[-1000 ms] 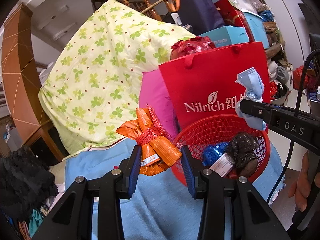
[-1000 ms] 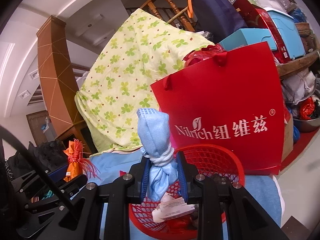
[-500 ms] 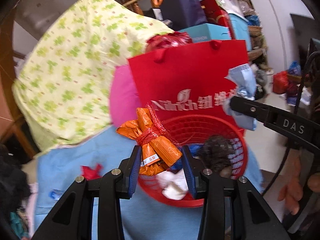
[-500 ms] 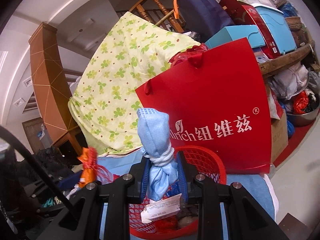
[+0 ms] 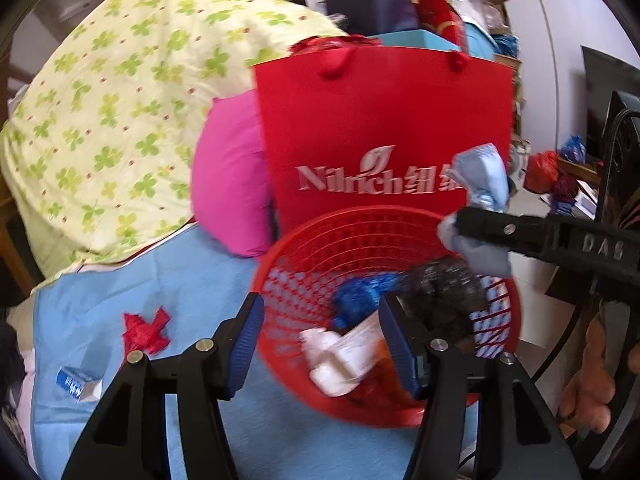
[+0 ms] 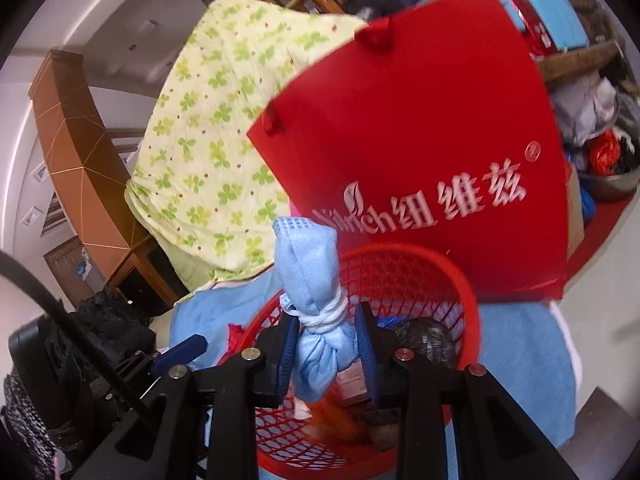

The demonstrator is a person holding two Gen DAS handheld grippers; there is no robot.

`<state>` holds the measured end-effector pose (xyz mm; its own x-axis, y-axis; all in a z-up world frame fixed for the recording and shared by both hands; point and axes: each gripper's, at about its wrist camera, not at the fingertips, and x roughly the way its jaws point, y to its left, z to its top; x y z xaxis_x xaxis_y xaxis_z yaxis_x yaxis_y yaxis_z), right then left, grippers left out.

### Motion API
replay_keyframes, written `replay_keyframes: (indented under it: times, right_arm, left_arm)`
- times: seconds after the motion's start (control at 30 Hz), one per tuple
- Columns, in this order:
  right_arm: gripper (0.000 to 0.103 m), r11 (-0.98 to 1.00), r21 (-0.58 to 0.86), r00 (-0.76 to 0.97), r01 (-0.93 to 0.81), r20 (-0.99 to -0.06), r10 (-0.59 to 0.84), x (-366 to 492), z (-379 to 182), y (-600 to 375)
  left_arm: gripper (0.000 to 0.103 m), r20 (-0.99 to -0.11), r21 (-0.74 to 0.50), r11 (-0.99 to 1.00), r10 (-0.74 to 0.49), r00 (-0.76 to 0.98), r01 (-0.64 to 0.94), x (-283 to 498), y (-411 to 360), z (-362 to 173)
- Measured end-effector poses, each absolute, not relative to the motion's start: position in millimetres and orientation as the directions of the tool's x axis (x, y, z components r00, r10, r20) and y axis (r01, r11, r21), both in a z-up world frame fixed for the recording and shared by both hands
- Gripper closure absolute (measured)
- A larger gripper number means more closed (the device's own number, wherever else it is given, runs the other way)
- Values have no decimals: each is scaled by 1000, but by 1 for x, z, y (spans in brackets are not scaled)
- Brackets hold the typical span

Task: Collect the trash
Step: 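Carry cloth and orange bag over the red basket and open both tools, then bring both open tools back over the blanket, then grasp the red ribbon with right tool while left grasps the blue toothpaste box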

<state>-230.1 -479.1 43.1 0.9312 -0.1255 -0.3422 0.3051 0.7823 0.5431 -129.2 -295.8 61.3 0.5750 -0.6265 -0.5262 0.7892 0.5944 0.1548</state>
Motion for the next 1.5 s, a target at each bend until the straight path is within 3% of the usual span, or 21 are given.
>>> replay_keyframes:
  times: [0.03, 0.07, 0.1, 0.4, 0.63, 0.73, 0.87, 1.1, 1.4, 1.5]
  right_arm:
    - [61, 779, 549, 932, 303, -341, -122, -229, 43, -478]
    - [43, 777, 551, 932, 304, -339, -124, -228, 43, -477]
    - [36, 777, 554, 936, 300, -328, -128, -228, 44, -475]
    - [35, 849, 459, 959, 262, -221, -177, -222, 64, -427]
    - [35, 921, 362, 983, 146, -154, -95, -196, 75, -357]
    - [35, 935, 338, 980, 105, -194, -40, -172, 69, -329]
    - [35, 946, 309, 941, 100, -338, 11, -130, 49, -296]
    - [35, 961, 267, 874, 77, -481, 63, -89, 10, -261]
    - [35, 961, 262, 778, 87, -620, 99, -31, -45, -251]
    - [35, 957, 271, 773, 102, -627, 95, -3, -50, -256]
  left_arm:
    - [41, -524, 150, 610, -618, 586, 778, -125, -287, 60]
    - [40, -523, 145, 624, -611, 594, 768, -121, -280, 58]
    - [40, -525, 138, 642, -598, 606, 754, -116, -269, 55]
    - [40, -576, 121, 829, -388, 719, 545, -62, -167, 10]
    - [40, -606, 85, 921, -255, 754, 380, -29, -104, -12]
    - [40, -606, 92, 937, -217, 765, 338, -22, -84, -15]
    - [40, -634, 81, 958, -164, 756, 276, -3, -59, -19]
    - [40, -706, 1, 986, -116, 699, 164, 31, -19, -31]
    - [40, -746, -49, 998, -65, 663, 43, 68, 10, -45]
    - [40, -750, -60, 998, -56, 659, 17, 77, 18, -46]
